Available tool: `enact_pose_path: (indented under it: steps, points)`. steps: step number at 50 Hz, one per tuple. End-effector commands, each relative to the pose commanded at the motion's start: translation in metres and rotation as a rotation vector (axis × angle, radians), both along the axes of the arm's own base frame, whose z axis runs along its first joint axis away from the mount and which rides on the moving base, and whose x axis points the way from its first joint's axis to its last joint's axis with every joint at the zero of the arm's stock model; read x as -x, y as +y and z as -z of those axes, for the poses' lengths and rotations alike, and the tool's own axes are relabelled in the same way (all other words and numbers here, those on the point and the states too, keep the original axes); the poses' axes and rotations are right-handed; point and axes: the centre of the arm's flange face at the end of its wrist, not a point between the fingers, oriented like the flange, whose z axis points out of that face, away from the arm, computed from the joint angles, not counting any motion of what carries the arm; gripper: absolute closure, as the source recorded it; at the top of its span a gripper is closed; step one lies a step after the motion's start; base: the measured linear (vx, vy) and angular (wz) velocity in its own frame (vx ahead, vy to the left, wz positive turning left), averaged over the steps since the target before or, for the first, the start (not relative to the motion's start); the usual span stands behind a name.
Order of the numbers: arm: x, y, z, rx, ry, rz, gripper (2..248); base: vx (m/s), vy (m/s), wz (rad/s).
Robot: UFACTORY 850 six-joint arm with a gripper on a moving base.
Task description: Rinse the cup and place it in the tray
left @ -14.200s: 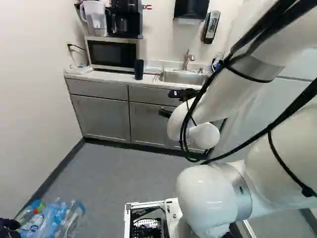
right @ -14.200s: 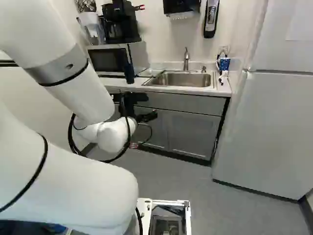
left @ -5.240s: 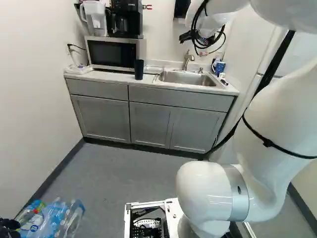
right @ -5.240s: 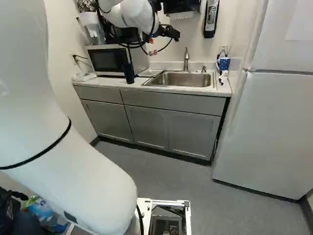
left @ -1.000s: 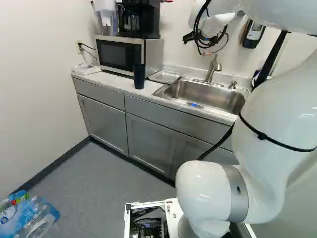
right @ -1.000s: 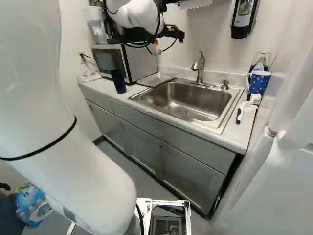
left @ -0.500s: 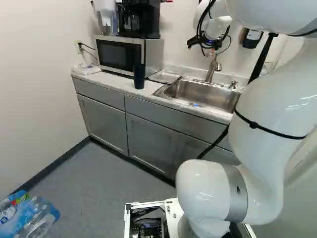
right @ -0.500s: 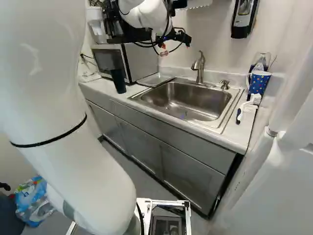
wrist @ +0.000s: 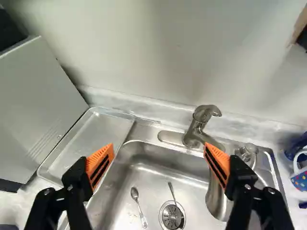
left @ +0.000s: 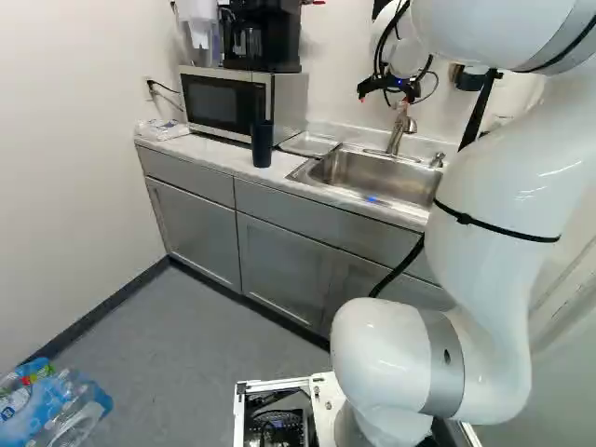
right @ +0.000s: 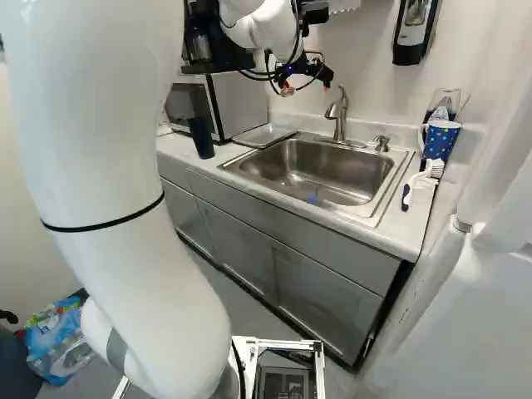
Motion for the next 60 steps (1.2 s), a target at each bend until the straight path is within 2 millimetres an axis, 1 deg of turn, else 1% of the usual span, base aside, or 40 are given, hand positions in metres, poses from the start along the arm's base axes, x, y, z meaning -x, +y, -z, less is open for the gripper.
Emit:
enact_pose_path:
  steps: [11,34,43,60]
  points:
    - [-0.010,-0.012,0.004,-0.011,0.031,0.013,3,0.000,0.000,0.000]
    - [-0.035,-0.038,0.006,-0.008,0.021,0.039,3,0.000,0.000,0.000]
    - [-0.044,-0.042,0.007,-0.006,0.017,0.040,3,0.000,0.000,0.000]
    - [-0.062,-0.044,0.009,-0.003,0.009,0.032,3,0.000,0.000,0.000]
